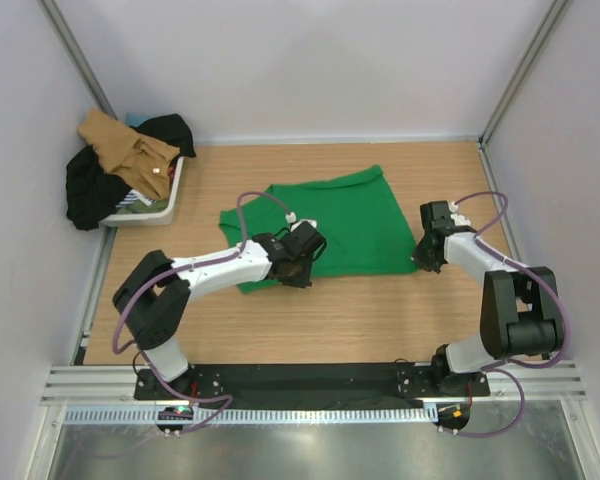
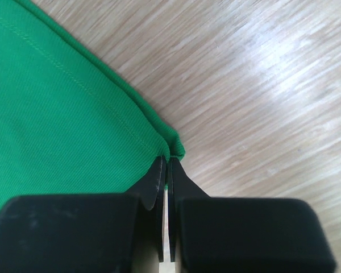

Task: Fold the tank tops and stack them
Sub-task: Flatten the tank top out, then fold the tank top

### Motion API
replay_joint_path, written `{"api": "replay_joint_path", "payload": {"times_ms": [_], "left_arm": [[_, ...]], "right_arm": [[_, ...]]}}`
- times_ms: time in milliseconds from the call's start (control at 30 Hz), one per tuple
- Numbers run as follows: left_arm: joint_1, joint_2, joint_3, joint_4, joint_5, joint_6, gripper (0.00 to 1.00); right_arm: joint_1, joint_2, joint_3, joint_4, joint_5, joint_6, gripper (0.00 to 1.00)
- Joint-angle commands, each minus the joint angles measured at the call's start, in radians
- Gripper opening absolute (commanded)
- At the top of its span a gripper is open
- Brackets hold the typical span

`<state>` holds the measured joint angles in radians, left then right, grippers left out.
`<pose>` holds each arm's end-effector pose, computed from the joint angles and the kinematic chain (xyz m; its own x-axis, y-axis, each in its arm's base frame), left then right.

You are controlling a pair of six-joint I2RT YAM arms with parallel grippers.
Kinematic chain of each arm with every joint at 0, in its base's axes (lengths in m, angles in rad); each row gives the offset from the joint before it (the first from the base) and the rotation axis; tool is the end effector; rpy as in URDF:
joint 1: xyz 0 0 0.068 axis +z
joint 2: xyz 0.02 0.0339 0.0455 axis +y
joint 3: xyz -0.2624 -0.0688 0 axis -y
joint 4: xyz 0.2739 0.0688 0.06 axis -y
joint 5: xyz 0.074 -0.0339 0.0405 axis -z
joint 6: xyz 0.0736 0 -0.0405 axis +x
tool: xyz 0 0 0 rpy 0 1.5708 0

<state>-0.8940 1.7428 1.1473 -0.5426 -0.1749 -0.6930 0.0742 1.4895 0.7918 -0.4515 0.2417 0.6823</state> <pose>0.2522 -0.2935 0.1351 -0.8987 0.1141 -0.4235 0.1922 0.9704 -0.1463 0.3071 0.0052 0.1123 -0.6900 0.5626 -0.4553 0.5937 0.7998 0.0885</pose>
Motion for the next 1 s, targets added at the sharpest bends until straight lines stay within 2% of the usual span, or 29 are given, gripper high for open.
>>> {"api": "replay_joint_path", "payload": {"times_ms": [0, 300, 533, 700, 800, 833, 867, 933, 967], "left_arm": [[0.007, -0.11, -0.009, -0.057, 0.101, 0.035, 0.0], [0.024, -0.166, -0.109, -0.053, 0.271, 0.035, 0.0], [0.024, -0.167, -0.185, -0.056, 0.333, 0.039, 0.0], [0.02, -0.203, -0.262, -0.051, 0.334, 0.032, 0.0], [0.012, -0.251, -0.293, -0.062, 0.313, 0.023, 0.01], [0.007, -0.264, -0.3, -0.071, 0.302, 0.02, 0.02], [0.006, -0.282, -0.311, -0.077, 0.281, 0.016, 0.03], [0.003, -0.325, -0.319, -0.106, 0.259, 0.006, 0.04], [0.001, -0.336, -0.328, -0.121, 0.246, 0.004, 0.04]], "right_arm": [[0.015, -0.075, 0.046, -0.079, 0.03, -0.013, 0.01], [0.025, -0.123, 0.041, -0.127, 0.01, -0.01, 0.01], [0.036, -0.201, 0.021, -0.179, 0.027, -0.013, 0.01], [0.052, -0.253, -0.066, -0.179, 0.002, 0.014, 0.07], [0.056, -0.302, -0.103, -0.184, -0.005, 0.028, 0.2], [0.058, -0.339, -0.111, -0.181, -0.012, 0.023, 0.3], [0.058, -0.354, -0.115, -0.181, -0.009, 0.023, 0.32], [0.056, -0.383, -0.111, -0.17, -0.004, 0.011, 0.43], [0.058, -0.397, -0.097, -0.159, -0.013, -0.001, 0.43]]}}
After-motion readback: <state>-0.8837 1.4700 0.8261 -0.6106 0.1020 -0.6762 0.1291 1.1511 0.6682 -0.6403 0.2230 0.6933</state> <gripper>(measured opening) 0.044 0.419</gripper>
